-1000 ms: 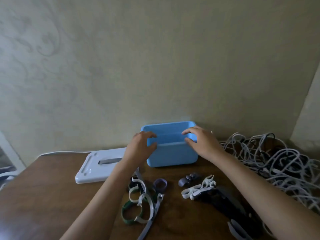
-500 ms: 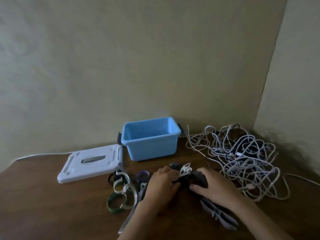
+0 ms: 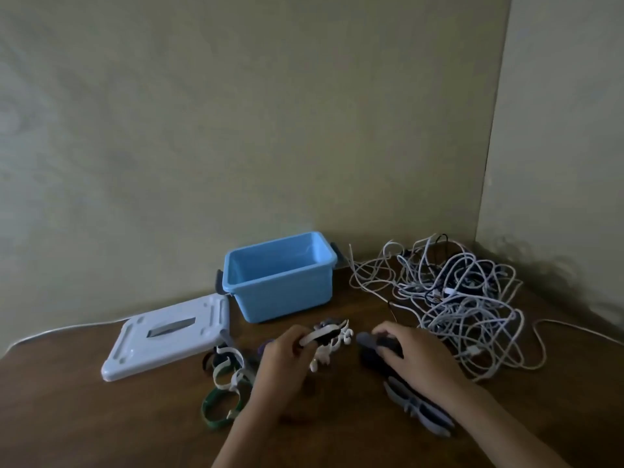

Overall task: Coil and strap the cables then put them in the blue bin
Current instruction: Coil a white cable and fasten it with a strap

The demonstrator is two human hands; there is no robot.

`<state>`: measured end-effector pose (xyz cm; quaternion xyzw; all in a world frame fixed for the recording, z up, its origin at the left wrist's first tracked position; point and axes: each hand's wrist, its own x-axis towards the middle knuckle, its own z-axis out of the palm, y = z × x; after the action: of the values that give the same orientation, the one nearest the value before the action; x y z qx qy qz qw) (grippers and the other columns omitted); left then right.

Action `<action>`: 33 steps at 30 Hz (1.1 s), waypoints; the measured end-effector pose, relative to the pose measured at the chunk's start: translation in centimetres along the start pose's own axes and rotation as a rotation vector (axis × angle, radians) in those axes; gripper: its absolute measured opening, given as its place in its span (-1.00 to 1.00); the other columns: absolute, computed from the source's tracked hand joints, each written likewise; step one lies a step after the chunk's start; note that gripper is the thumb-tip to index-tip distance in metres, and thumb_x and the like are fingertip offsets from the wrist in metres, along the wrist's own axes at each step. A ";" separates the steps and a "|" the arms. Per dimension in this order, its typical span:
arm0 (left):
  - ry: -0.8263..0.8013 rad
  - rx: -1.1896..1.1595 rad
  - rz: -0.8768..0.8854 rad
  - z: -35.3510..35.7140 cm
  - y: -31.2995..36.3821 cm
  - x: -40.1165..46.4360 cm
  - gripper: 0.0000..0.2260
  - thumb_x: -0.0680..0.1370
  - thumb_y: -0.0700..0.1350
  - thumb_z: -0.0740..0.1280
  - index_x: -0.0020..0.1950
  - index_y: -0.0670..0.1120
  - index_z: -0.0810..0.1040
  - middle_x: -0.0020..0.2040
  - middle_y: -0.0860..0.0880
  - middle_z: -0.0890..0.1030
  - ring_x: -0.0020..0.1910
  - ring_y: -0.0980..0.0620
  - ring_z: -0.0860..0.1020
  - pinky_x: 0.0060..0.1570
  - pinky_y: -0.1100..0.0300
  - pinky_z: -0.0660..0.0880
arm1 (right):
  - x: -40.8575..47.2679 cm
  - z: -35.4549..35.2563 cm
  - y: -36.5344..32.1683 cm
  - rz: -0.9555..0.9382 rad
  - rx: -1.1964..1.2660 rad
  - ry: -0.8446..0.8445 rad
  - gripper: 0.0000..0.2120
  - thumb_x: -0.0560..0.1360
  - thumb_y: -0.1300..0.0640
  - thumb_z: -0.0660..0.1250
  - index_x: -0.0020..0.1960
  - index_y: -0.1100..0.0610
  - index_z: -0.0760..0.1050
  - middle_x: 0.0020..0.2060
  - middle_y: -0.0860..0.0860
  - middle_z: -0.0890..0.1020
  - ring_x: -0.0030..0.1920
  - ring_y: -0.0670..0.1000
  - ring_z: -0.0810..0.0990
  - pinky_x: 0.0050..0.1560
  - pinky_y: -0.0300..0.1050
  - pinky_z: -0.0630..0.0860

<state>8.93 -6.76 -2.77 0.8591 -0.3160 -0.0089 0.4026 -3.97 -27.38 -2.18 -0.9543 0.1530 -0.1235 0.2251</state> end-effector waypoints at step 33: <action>-0.135 0.344 0.186 -0.5 -2.5 1.2 -0.61 0.49 0.32 0.30 0.27 0.23 0.52 0.08 0.29 0.41 0.09 0.29 0.40 0.04 0.32 0.44 | 10.6 -3.3 -5.9 -0.186 0.482 0.091 -0.70 0.53 0.02 0.47 0.26 -0.08 0.58 0.10 -0.20 0.64 0.09 -0.22 0.59 0.01 -0.34 0.44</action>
<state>11.37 -5.88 -3.93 0.8797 -0.4172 0.0248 0.2269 6.22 -27.32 5.19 -0.8767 0.0408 -0.2191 0.4264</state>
